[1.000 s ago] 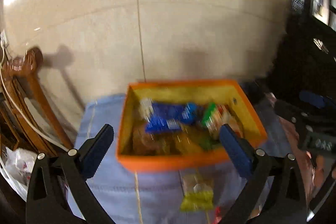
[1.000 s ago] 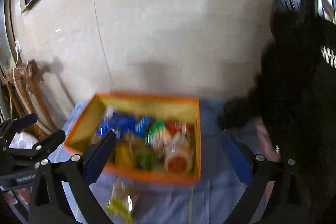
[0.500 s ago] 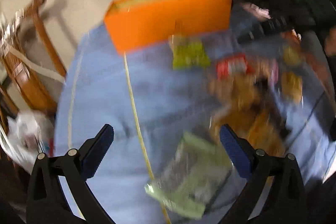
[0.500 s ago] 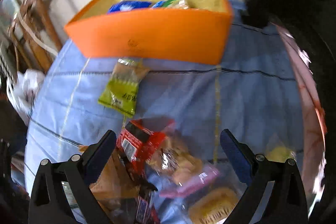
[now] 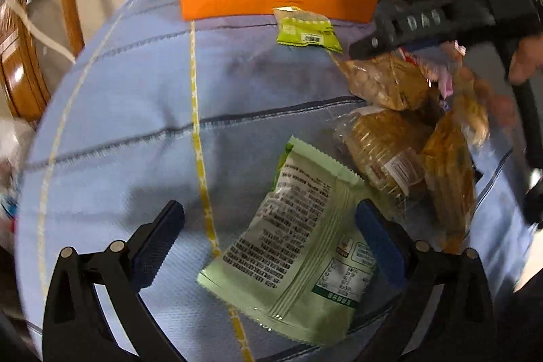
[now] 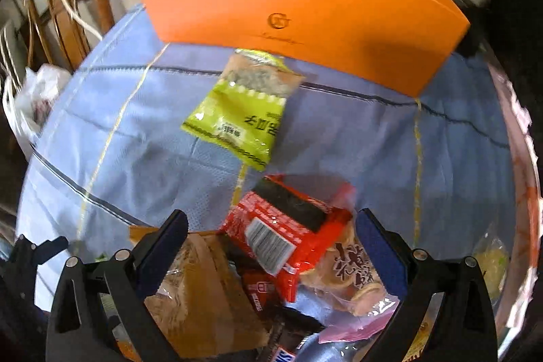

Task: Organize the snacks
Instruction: 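Grasp a pale green snack bag with the left tool while the right tool grasps a red snack pack, then drop the pale green bag into the box with the left tool while the right tool drops the red pack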

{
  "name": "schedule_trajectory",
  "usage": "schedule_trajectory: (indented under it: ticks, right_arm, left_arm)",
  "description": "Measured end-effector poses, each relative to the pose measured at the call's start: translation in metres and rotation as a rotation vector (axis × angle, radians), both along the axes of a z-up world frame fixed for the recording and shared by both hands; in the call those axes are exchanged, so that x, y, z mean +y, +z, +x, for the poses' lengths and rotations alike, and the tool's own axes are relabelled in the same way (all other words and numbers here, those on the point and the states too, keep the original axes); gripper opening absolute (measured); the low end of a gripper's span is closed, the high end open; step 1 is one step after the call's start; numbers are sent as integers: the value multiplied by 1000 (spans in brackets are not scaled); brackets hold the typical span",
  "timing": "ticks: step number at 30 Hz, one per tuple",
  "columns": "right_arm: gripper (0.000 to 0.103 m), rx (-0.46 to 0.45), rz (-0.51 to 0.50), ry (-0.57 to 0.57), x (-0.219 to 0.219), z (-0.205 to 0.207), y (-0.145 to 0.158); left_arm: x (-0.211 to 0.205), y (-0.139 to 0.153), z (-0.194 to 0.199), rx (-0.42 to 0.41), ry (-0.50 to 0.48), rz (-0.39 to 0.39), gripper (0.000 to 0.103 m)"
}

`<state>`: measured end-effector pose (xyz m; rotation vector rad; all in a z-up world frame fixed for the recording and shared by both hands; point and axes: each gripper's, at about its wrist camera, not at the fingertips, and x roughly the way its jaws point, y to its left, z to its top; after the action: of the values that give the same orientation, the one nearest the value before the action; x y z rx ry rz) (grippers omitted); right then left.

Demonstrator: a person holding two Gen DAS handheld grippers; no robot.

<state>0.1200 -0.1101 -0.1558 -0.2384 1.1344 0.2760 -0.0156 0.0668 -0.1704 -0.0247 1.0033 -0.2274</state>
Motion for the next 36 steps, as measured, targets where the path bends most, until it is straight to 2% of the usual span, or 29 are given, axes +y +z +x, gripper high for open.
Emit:
schedule_trajectory:
  ticks: [1, 2, 3, 4, 5, 7, 8, 10, 13, 15, 17, 19, 20, 21, 22, 23, 25, 27, 28, 29, 30, 31, 32, 33, 34, 36]
  right_arm:
    - [66, -18, -28, -3, 4, -1, 1]
    - [54, -50, -76, -10, 7, -2, 3]
    - [48, -69, -115, -5, 10, -2, 4]
    - [44, -60, -120, 25, 12, -2, 5]
    - [43, -58, -127, 51, 14, -4, 7]
    - [40, -48, -107, 54, 10, -7, 12]
    - [40, -45, -83, 39, 6, -8, 16]
    - [39, -59, -32, 15, -5, -11, 29]
    - [39, -123, -7, 15, -14, -18, 49]
    - [39, -143, 32, 11, -20, -21, 63]
    - [39, -160, 36, 1, -28, -23, 73]
    - [39, -163, 51, -5, -33, -23, 79]
    - [39, -162, 61, -13, -35, -22, 82]
    - [39, -156, 76, -23, -40, -22, 84]
    - [39, -154, 84, -28, -44, -23, 85]
    - [39, -156, 85, -34, -47, -23, 86]
    - [39, -161, 68, -43, -51, -25, 86]
    - [39, -149, 79, -50, -54, -26, 85]
    - [39, -133, 99, -58, -56, -25, 84]
    - [39, -124, 112, -60, -57, -25, 84]
    - [39, -123, 115, -60, -56, -26, 84]
    - [39, -127, 112, -59, -55, -26, 84]
    - [39, -131, 107, -56, -55, -28, 85]
    - [39, -134, 104, -51, -54, -28, 86]
    - [39, -134, 108, -49, -53, -29, 87]
    - [39, -137, 122, -50, -54, -29, 90]
  left_arm:
    - [-2, 0, -2, -7, 17, 12, 98]
    - [-4, 2, -2, -4, 30, 11, 97]
    - [-5, 4, -2, 3, 41, 5, 91]
    - [-3, 8, -3, 10, 51, -9, 66]
    - [-1, 13, -1, 24, 68, -40, 54]
    - [10, 20, 4, 92, 132, -111, 36]
    - [14, 23, 7, 96, 144, -116, 31]
    - [17, 35, 9, 81, 151, -63, 0]
    - [21, 47, 14, 70, 137, -57, 0]
    - [22, 48, 20, 98, 125, -58, 0]
    - [24, 44, 19, 119, 131, -96, 0]
    - [19, 44, 15, 102, 98, -114, 0]
    - [15, 45, 11, 83, 72, -110, 4]
    - [8, 48, 3, 64, 25, -93, 30]
    - [2, 46, 3, 55, -5, -69, 84]
    - [-4, 47, -2, 35, -26, -30, 99]
    - [-15, 45, -11, -39, -72, 36, 99]
    - [-25, 26, -10, 0, -119, 123, 99]
    - [-30, 6, -9, 46, -130, 208, 99]
    - [-27, 2, -12, 18, -130, 182, 99]
    - [-17, -5, -12, 13, -89, 108, 99]
    - [-15, -1, -15, -12, -72, 97, 89]
    - [-17, 2, -13, 16, -63, 103, 80]
    - [-16, 8, -12, 32, -49, 84, 56]
    - [-13, 13, -8, 64, -19, 28, 50]
    - [-8, 23, -8, 68, 26, -49, 48]
